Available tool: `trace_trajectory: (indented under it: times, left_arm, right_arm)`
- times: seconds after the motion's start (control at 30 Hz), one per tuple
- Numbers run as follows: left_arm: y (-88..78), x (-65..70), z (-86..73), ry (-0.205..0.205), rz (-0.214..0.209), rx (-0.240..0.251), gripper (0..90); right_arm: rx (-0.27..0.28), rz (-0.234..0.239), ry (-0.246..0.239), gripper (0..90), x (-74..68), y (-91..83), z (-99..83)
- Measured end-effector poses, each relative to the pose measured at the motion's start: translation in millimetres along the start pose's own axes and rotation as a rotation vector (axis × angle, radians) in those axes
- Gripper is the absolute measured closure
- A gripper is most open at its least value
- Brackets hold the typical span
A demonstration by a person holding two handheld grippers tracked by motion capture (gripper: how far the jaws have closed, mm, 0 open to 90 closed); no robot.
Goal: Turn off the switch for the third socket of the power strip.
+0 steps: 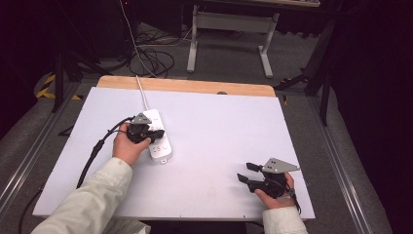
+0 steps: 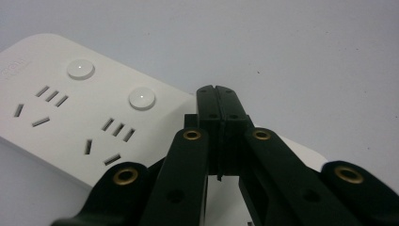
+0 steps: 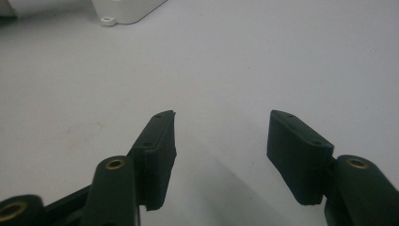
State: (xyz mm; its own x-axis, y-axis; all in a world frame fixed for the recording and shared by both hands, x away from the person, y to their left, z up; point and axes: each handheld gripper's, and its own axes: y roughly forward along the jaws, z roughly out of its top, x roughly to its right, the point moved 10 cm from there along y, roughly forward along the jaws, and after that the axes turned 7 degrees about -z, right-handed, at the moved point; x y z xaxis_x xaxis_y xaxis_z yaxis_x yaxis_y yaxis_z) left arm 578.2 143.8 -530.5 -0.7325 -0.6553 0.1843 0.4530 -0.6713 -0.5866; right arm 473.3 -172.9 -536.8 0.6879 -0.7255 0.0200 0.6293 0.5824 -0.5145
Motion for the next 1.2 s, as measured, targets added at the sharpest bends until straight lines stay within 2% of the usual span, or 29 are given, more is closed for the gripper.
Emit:
trace_trajectory:
  times: [0.23, 0.27, 0.47, 0.6, 0.8, 1.0, 1.2]
  left_arm:
    - [0.8, -2.8, -0.2, 0.005, 0.014, 0.002, 89.9]
    - [1.4, -2.0, -0.3, -0.004, 0.006, 0.007, 89.9]
    - [1.9, -1.9, -1.1, 0.006, 0.018, 0.000, 90.0]
    - [2.3, -2.2, -1.8, -0.007, 0.013, -0.002, 90.0]
    - [2.6, -1.9, -1.9, 0.004, 0.018, -0.003, 90.0]
    - [2.2, -2.7, -2.4, -0.002, 0.011, 0.002, 90.0]
    - [2.8, -2.1, -2.2, -0.001, 0.022, 0.005, 90.0]
  right_arm:
    - [0.000, 0.001, -0.002, 43.0, -0.1, 0.2, -0.1]
    - [-0.002, 0.003, -0.002, 43.0, -0.4, 0.4, -0.3]
    - [-0.004, 0.006, -0.003, 43.1, -1.0, 0.7, -0.6]
    - [-0.006, 0.007, -0.005, 43.0, -1.3, 0.9, -0.7]
    - [-0.009, 0.006, -0.007, 43.0, -1.1, 1.1, -1.2]
    - [-0.012, 0.003, -0.008, 43.0, -0.9, 1.1, -1.6]
    - [-0.013, 0.004, -0.012, 43.0, -1.1, 1.5, -1.9]
